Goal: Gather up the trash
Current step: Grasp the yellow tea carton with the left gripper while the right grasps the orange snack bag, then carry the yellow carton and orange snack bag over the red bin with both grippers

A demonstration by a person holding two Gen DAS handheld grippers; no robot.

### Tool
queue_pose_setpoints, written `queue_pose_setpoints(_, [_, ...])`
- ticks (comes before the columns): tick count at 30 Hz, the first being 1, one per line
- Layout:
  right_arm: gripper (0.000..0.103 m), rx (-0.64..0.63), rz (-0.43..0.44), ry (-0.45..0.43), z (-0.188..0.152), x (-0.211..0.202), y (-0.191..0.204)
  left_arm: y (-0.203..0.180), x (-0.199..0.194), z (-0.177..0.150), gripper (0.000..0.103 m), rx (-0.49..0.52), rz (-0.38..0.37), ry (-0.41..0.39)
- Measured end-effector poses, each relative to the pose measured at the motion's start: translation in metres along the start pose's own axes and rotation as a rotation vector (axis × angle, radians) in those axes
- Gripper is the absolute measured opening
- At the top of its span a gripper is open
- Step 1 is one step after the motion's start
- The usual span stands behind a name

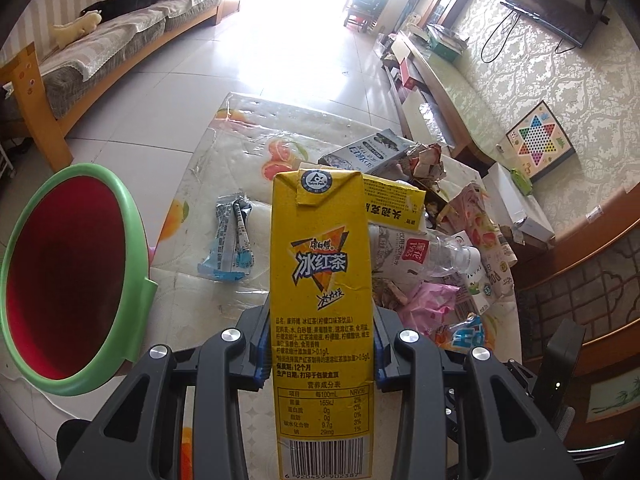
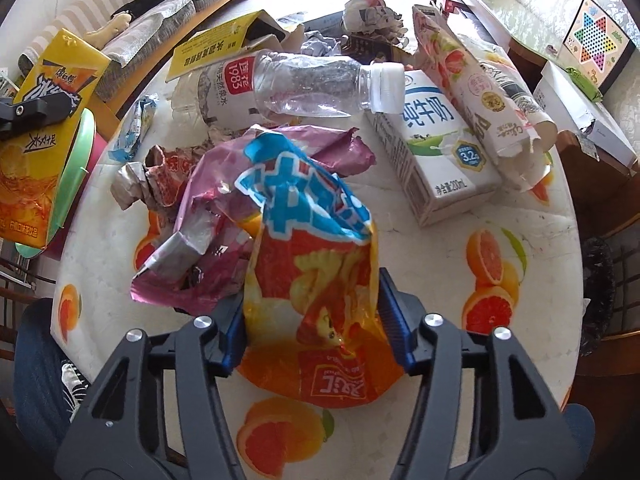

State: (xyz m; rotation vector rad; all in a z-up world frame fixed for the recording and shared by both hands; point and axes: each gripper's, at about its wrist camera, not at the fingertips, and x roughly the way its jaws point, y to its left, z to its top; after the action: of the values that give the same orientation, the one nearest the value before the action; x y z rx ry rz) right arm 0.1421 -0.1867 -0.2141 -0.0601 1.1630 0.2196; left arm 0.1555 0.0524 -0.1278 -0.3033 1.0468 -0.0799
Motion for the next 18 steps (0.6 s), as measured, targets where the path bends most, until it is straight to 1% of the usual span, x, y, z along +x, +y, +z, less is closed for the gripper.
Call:
queue_pose_setpoints(4, [0.053,0.036,0.006,-0.023,-0.005,-0.017,-0.015,-0.003,-0.011,-0.006,0.035,0.009,0.001,-0.017])
queue_pose_setpoints(10, [0.053,0.071,0.003,-0.102,-0.009,-0.055,-0.025,-0.007,-0.031,-0.017,0.035,0.028,0.000,-0.050])
queue_pose_setpoints(18, [0.053,0.071,0.007,-0.199,-0.006,-0.104,-0.015,-0.009,-0.067,-0.027,0.035,0.062,0.000,-0.126])
